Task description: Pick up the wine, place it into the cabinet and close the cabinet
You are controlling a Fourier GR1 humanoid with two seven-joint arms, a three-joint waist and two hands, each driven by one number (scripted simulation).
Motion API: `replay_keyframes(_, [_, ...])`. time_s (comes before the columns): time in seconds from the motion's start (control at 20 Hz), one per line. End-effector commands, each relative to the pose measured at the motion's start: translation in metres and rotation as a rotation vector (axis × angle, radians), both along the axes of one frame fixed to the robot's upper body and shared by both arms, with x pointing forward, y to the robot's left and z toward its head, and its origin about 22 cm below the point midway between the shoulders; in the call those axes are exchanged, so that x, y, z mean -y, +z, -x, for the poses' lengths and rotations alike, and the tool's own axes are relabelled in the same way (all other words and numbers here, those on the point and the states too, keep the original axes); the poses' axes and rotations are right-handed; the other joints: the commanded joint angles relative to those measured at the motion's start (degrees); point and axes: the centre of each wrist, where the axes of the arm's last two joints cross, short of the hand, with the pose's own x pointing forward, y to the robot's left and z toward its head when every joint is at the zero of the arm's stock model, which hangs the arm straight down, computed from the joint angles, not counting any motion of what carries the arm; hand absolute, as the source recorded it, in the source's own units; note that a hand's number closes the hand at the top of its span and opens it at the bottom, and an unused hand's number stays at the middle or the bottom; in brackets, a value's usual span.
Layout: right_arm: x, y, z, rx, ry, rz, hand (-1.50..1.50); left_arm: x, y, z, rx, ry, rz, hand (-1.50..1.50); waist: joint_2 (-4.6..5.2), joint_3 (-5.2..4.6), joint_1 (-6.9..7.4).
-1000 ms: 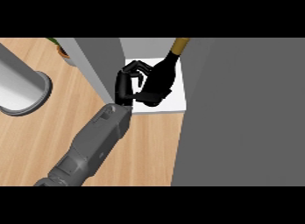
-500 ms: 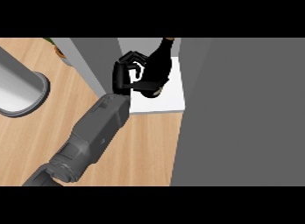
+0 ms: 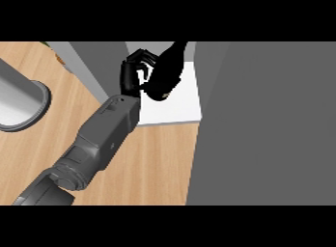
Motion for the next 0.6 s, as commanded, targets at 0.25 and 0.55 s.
replay_keyframes(0.25, [-0.005, 0.007, 0.004, 0.032, 0.06, -0.006, -1.5, -0.02, -0.001, -0.004, -0.063, 0.038, -0.054, 1.5, 0.64, -0.06, -0.72])
replay_keyframes(0.55, [-0.004, 0.003, 0.008, 0.022, 0.069, -0.01, -1.5, -0.018, -0.017, 0.005, -0.105, 0.09, -0.079, 1.5, 0.71, -0.07, -1.14])
